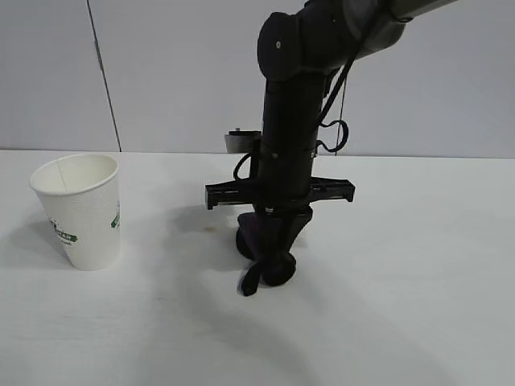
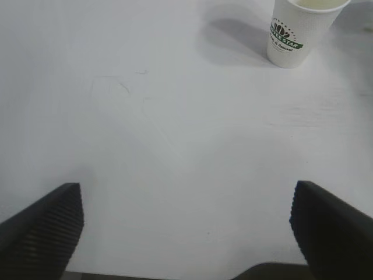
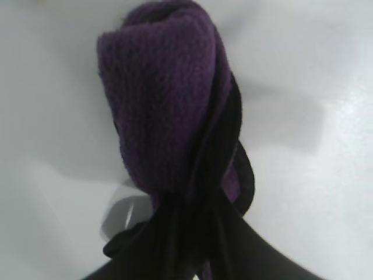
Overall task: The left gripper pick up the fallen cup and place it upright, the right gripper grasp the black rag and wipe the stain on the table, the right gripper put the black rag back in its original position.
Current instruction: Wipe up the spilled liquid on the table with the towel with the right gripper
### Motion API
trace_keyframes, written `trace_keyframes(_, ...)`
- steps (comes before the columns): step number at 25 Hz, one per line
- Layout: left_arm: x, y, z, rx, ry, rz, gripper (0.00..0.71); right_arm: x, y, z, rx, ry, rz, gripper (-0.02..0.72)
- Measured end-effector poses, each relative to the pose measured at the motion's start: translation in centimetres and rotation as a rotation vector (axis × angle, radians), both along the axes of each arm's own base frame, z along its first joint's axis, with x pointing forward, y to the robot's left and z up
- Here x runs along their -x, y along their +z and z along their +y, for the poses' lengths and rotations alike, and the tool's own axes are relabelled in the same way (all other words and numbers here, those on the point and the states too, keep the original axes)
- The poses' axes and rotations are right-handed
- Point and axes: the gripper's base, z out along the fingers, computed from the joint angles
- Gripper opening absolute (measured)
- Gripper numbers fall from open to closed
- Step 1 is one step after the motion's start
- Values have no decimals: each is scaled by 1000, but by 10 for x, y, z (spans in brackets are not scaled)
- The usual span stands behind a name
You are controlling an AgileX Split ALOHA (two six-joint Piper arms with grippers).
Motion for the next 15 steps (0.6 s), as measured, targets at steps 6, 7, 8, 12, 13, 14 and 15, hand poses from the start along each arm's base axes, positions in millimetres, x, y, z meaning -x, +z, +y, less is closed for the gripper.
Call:
trace_keyframes(6, 0, 0, 0, 0, 0, 0, 694, -1, 5, 20, -202, -61, -6, 65)
trace_keyframes(7, 0, 0, 0, 0, 0, 0, 694, -1, 6, 24, -231, -64, -23, 65)
trace_keyframes(8, 0, 0, 0, 0, 0, 0, 694, -2, 6, 28, -249, -64, -48, 65)
trace_keyframes(12, 0, 0, 0, 0, 0, 0, 694, -4, 8, 42, -298, -56, -132, 65)
trace_keyframes(13, 0, 0, 0, 0, 0, 0, 694, -4, 6, 44, -305, -59, -143, 65)
trace_keyframes(14, 0, 0, 0, 0, 0, 0, 694, -5, 4, 46, -311, -59, -156, 65)
trace_keyframes(15, 0, 0, 0, 0, 0, 0, 694, -6, 0, 47, -314, -62, -160, 65)
